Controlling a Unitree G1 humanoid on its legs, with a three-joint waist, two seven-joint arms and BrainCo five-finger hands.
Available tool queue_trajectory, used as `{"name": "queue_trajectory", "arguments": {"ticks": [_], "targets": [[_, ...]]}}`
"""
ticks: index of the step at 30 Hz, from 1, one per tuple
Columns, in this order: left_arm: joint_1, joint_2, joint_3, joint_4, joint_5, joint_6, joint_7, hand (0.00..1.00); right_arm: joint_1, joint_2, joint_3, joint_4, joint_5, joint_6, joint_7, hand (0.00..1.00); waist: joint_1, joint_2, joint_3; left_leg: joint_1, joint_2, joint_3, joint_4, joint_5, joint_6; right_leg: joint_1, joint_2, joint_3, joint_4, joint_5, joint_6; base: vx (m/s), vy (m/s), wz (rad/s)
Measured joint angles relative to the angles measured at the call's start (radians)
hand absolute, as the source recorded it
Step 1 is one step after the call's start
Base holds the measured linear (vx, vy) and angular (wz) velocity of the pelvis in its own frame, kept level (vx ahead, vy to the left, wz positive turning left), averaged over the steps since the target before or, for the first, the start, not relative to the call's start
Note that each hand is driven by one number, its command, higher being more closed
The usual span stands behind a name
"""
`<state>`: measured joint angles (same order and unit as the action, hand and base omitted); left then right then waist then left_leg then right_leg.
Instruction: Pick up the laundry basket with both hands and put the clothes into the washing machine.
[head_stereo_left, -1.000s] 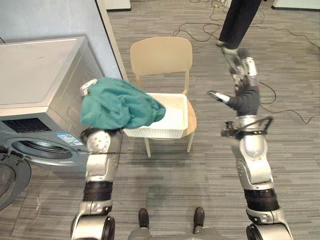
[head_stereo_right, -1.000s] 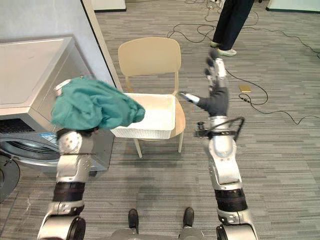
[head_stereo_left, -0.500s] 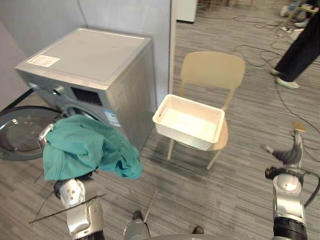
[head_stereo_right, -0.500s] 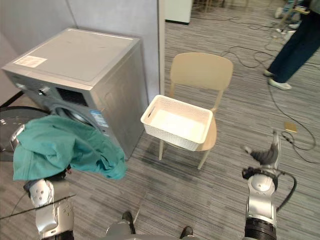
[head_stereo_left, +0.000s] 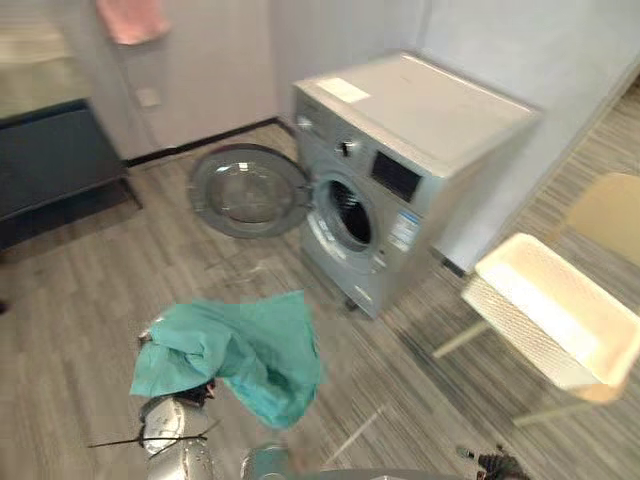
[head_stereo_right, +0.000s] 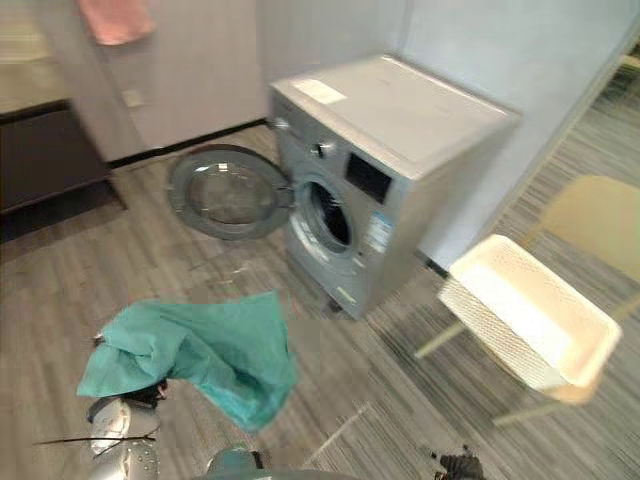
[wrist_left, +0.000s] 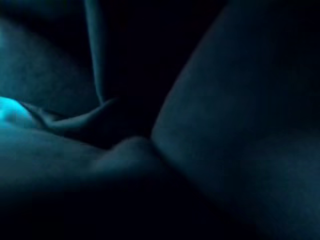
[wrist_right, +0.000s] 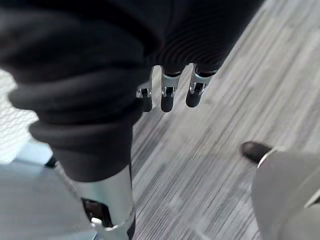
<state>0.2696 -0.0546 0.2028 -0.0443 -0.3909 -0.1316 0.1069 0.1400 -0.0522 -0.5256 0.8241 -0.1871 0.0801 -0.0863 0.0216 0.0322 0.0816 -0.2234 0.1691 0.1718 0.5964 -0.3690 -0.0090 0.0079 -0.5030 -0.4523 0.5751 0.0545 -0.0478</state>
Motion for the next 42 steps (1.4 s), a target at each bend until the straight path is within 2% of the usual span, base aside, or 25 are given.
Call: {"name": "queue_trajectory", "arguments": {"ticks": [1,2,4,5,8,9,11,13,14,15,16,17,20,23,26,27,28,29,31,33,34,35,36,40,42], "targets": [[0.003,0.003,-0.018,0.000,0.000,0.000,-0.001,1.00,0.002,0.014,0.016,-0.015,0.003,0.000,0.002,0.00,-0.003,-0.004,0.000,0.007,-0.007,-0.022,-0.010,-0.001,0.015,-0.049,0.048,0.116,0.067,-0.079,0.051,0.03,0.154,1.23],[0.003,0.003,-0.040,-0.001,0.000,-0.002,-0.001,1.00,0.010,0.050,0.058,-0.037,0.023,-0.006,0.003,0.00,-0.005,-0.018,-0.001,0.031,-0.027,-0.043,-0.040,0.008,0.029,-0.131,0.159,0.263,0.174,-0.189,0.112,0.06,0.076,0.94],[0.007,0.006,-0.069,0.002,0.000,-0.004,-0.008,1.00,0.013,0.094,0.131,-0.047,0.042,-0.021,0.001,0.00,-0.007,-0.057,0.004,0.067,-0.052,-0.041,-0.074,0.009,0.030,-0.211,0.255,0.275,0.228,-0.287,0.121,0.09,0.027,0.82],[0.010,0.005,-0.093,0.004,0.000,-0.002,-0.015,1.00,0.021,0.118,0.170,-0.064,0.062,-0.029,0.000,0.00,-0.006,-0.072,0.009,0.091,-0.060,-0.035,-0.083,0.008,0.031,-0.239,0.283,0.187,0.203,-0.318,0.122,0.13,-0.064,0.56],[0.017,-0.002,-0.115,-0.002,0.004,0.011,-0.016,1.00,0.011,0.122,0.242,-0.092,0.073,-0.028,0.000,0.00,-0.003,-0.078,0.012,0.141,-0.074,-0.030,-0.109,-0.011,0.025,-0.255,0.286,-0.112,0.073,-0.318,0.103,0.25,-0.093,0.28],[0.017,-0.002,-0.115,-0.009,0.008,0.015,-0.016,1.00,0.007,0.121,0.261,-0.126,0.071,-0.028,-0.002,0.00,-0.003,-0.080,0.012,0.158,-0.074,-0.027,-0.112,-0.030,0.018,-0.246,0.274,-0.235,0.029,-0.319,0.052,0.29,-0.098,0.02],[0.014,-0.003,-0.122,-0.010,0.010,0.022,-0.016,1.00,0.005,0.120,0.285,-0.164,0.068,-0.029,-0.001,0.00,-0.005,-0.079,0.002,0.187,-0.053,-0.031,-0.112,-0.067,-0.003,-0.211,0.298,-0.287,-0.001,-0.354,-0.075,0.34,-0.105,-0.01],[0.000,-0.016,-0.147,0.012,0.015,0.039,-0.019,1.00,0.015,0.114,0.327,-0.178,0.065,-0.029,-0.001,0.00,-0.014,-0.049,-0.006,0.180,0.011,-0.023,0.000,-0.071,-0.018,-0.156,0.369,-0.317,-0.048,-0.377,-0.069,0.43,-0.105,0.14],[-0.008,-0.016,-0.157,0.017,0.010,0.050,-0.019,1.00,0.014,0.111,0.350,-0.180,0.060,-0.024,-0.003,0.00,-0.019,-0.035,-0.001,0.103,0.076,-0.017,0.230,0.006,-0.009,-0.103,0.423,-0.316,-0.089,-0.389,-0.083,0.39,-0.092,0.00],[-0.008,-0.016,-0.156,0.019,0.009,0.052,-0.019,1.00,0.013,0.112,0.358,-0.180,0.060,-0.024,-0.002,0.00,-0.015,-0.035,-0.001,0.094,0.087,-0.016,0.271,0.031,-0.004,-0.092,0.433,-0.310,-0.099,-0.389,-0.083,0.38,-0.080,-0.71],[-0.006,-0.016,-0.149,0.030,0.004,0.059,-0.019,1.00,0.012,0.113,0.389,-0.181,0.058,-0.023,-0.003,0.00,0.003,-0.035,0.000,0.064,0.136,-0.005,0.429,0.170,0.011,-0.039,0.473,-0.255,-0.141,-0.389,-0.083,0.39,-0.032,-1.29],[-0.003,-0.016,-0.140,0.046,-0.005,0.060,-0.019,1.00,0.005,0.123,0.413,-0.181,0.058,-0.023,-0.003,0.00,0.020,-0.026,-0.005,0.040,0.175,0.012,0.559,0.201,0.010,-0.002,0.493,-0.197,-0.161,-0.388,-0.083,0.37,0.006,-1.50],[0.006,-0.015,-0.130,0.064,-0.012,0.063,-0.019,1.00,-0.008,0.128,0.428,-0.176,0.030,-0.021,-0.004,0.00,0.021,-0.023,-0.017,-0.042,0.239,0.050,0.667,0.187,0.021,0.032,0.502,-0.078,-0.213,-0.385,-0.073,0.34,0.115,-1.33],[0.006,-0.006,-0.126,0.157,-0.031,0.074,-0.019,1.00,-0.042,0.122,0.475,-0.086,0.017,-0.016,-0.005,0.00,0.022,-0.035,-0.010,-0.082,0.247,0.074,0.497,0.153,0.035,0.089,0.487,0.060,-0.325,-0.336,-0.013,0.25,0.209,-1.07],[0.008,-0.006,-0.124,0.240,-0.032,0.088,-0.019,1.00,-0.058,0.121,0.538,-0.017,0.003,-0.017,-0.002,0.00,0.021,-0.053,0.005,-0.123,0.150,-0.003,0.206,0.124,0.001,0.130,0.425,0.164,-0.349,-0.322,0.016,0.30,0.404,-1.07],[0.008,-0.007,-0.126,0.270,-0.039,0.089,-0.019,1.00,-0.064,0.109,0.551,0.015,-0.014,-0.023,0.000,0.00,0.020,-0.037,0.005,-0.122,0.089,-0.088,0.004,0.161,-0.038,0.126,0.402,0.210,-0.333,-0.327,0.059,0.24,0.489,-1.15],[0.009,-0.017,-0.132,0.296,-0.057,0.081,-0.018,1.00,-0.064,0.082,0.562,0.022,-0.021,-0.029,0.002,0.00,0.028,0.006,0.008,-0.080,0.070,-0.179,-0.203,0.277,-0.048,0.123,0.414,0.256,-0.321,-0.353,0.115,0.23,0.519,-1.31],[-0.010,0.004,-0.124,0.361,-0.083,0.077,-0.020,1.00,-0.078,0.086,0.575,0.065,-0.025,-0.032,0.001,0.00,0.026,0.011,0.029,-0.068,0.055,-0.200,-0.191,0.321,-0.139,0.126,0.395,0.313,-0.298,-0.382,0.161,0.19,0.450,-0.92],[-0.085,0.032,-0.100,0.495,-0.131,0.074,0.001,1.00,-0.094,0.097,0.604,0.082,-0.043,-0.047,0.003,0.00,0.018,-0.029,0.042,-0.046,0.000,-0.237,-0.180,0.314,-0.158,0.045,0.423,0.365,-0.255,-0.367,0.130,0.16,0.322,-0.64],[-0.118,0.027,-0.116,0.544,-0.147,0.066,0.001,1.00,-0.125,0.085,0.602,0.118,-0.053,-0.056,0.002,0.00,0.016,-0.030,0.070,-0.072,-0.046,-0.344,-0.078,0.301,-0.177,0.036,0.405,0.432,-0.242,-0.361,0.136,0.04,0.161,-0.74],[-0.130,0.018,-0.122,0.574,-0.148,0.060,0.002,1.00,-0.142,0.090,0.602,0.137,-0.059,-0.059,0.001,0.00,0.016,-0.029,0.078,-0.097,-0.058,-0.381,-0.044,0.258,-0.174,0.006,0.398,0.488,-0.251,-0.355,0.148,-0.03,0.263,-1.26],[-0.140,0.000,-0.129,0.596,-0.149,0.052,0.006,1.00,-0.154,0.079,0.604,0.143,-0.059,-0.057,-0.001,0.00,0.014,0.006,0.071,-0.087,-0.036,-0.395,-0.078,0.170,-0.157,-0.051,0.414,0.542,-0.245,-0.350,0.161,-0.03,0.280,-1.24],[-0.157,-0.004,-0.132,0.606,-0.152,0.051,0.009,1.00,-0.163,0.076,0.605,0.144,-0.060,-0.057,-0.002,0.00,0.009,0.011,0.088,-0.101,-0.033,-0.381,-0.081,0.143,-0.161,-0.078,0.414,0.569,-0.239,-0.351,0.170,-0.07,0.305,-1.41],[-0.308,0.006,-0.170,0.627,-0.214,0.024,0.055,1.00,-0.211,0.075,0.688,0.094,-0.071,-0.051,-0.003,0.00,0.000,-0.036,0.162,-0.229,-0.038,-0.198,0.036,0.093,-0.090,-0.262,0.384,0.760,-0.240,-0.308,0.200,-0.11,0.309,-1.28],[-0.424,0.014,-0.173,0.640,-0.260,-0.004,0.100,1.00,-0.258,0.075,0.743,0.093,-0.082,-0.044,-0.006,0.00,0.000,-0.048,0.188,-0.282,-0.020,-0.075,0.118,0.038,-0.033,-0.346,0.363,0.849,-0.265,-0.199,0.265,-0.06,0.403,-1.58]]}}
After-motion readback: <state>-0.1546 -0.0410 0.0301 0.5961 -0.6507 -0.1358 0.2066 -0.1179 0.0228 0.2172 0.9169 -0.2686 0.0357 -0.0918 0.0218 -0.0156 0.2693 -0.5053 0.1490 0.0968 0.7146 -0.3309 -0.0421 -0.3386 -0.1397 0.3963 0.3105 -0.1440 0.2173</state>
